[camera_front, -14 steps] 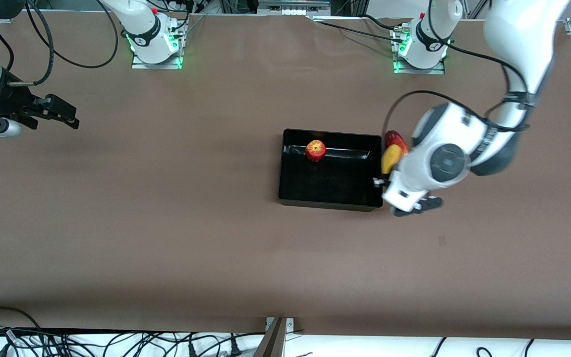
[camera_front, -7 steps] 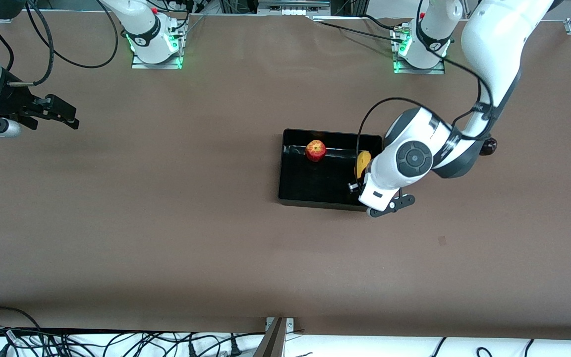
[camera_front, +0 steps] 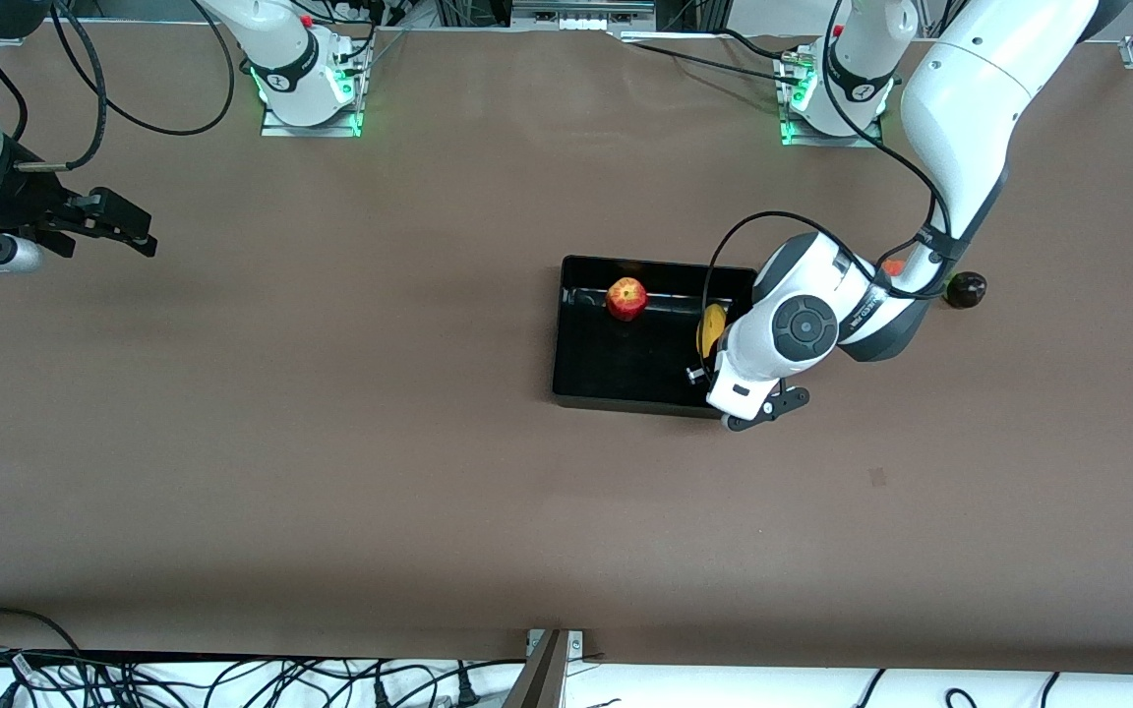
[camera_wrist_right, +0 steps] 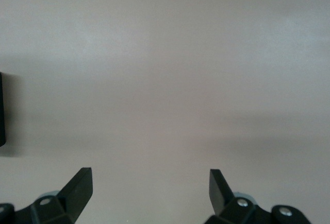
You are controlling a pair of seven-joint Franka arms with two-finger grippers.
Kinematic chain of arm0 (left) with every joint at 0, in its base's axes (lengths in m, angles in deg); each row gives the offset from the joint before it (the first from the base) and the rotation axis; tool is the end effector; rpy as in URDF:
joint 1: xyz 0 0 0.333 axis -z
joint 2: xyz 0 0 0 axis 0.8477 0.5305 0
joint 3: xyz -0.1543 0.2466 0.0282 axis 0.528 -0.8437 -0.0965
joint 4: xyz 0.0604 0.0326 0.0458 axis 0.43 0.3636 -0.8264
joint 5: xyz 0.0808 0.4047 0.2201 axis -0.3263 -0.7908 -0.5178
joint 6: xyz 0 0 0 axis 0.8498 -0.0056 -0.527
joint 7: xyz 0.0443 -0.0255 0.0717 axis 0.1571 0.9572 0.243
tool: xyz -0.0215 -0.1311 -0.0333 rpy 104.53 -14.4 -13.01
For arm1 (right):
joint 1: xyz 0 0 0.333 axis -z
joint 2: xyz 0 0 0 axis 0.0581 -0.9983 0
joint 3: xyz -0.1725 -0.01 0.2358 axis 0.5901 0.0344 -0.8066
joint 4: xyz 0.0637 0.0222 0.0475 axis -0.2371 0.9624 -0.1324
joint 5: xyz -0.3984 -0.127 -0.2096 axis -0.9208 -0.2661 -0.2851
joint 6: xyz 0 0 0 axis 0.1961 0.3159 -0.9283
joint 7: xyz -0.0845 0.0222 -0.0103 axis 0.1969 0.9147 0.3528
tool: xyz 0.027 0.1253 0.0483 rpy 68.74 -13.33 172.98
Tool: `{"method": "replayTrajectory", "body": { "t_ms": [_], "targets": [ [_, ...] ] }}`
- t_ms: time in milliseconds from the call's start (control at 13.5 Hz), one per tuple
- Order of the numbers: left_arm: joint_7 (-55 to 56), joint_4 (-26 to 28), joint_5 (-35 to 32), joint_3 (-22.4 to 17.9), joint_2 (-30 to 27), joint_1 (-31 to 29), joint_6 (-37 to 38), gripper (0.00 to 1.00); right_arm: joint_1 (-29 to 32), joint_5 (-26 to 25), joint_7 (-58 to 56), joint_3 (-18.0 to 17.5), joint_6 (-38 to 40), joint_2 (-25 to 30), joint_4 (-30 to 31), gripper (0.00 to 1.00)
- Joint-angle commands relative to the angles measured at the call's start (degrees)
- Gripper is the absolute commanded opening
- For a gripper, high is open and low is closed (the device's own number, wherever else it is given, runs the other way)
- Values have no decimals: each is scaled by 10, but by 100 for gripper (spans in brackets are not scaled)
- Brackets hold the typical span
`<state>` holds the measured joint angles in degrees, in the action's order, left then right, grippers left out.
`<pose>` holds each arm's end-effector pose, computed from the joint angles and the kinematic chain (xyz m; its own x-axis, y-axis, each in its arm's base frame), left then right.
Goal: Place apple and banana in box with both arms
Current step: 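Lower the banana into the box beside the apple with the left gripper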
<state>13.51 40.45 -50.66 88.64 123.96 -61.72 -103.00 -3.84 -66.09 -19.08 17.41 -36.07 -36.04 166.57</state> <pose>0.6256 -0.3176 0.1376 0.8995 0.3905 -0.1959 0.4001 -0.9164 0.0103 0.6326 0.0334 0.5279 0.9999 0.0037 -0.0153 0.0032 -0.9996 -0.0267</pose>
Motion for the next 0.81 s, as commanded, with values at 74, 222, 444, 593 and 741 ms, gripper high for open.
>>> {"method": "replayTrajectory", "body": {
  "t_ms": [74, 222, 444, 593, 741],
  "targets": [
    [41, 41, -27, -1, -14, 7, -42, 0, 7, 2, 1, -4, 1, -6, -11, 100],
    [73, 60, -57, 0, -13, 9, -62, 0, 7, 2, 1, -4, 1, -6, -11, 100],
    [83, 74, -84, -1, 2, 13, -96, 0, 7, 2, 1, -4, 1, -6, -11, 100],
    [89, 75, -87, -1, 8, 13, -105, 0, 7, 2, 1, -4, 0, -6, -11, 100],
    [90, 75, -87, -1, 8, 13, -107, 31, 7, 2, 1, -4, 1, -6, -11, 100]
  ]
}}
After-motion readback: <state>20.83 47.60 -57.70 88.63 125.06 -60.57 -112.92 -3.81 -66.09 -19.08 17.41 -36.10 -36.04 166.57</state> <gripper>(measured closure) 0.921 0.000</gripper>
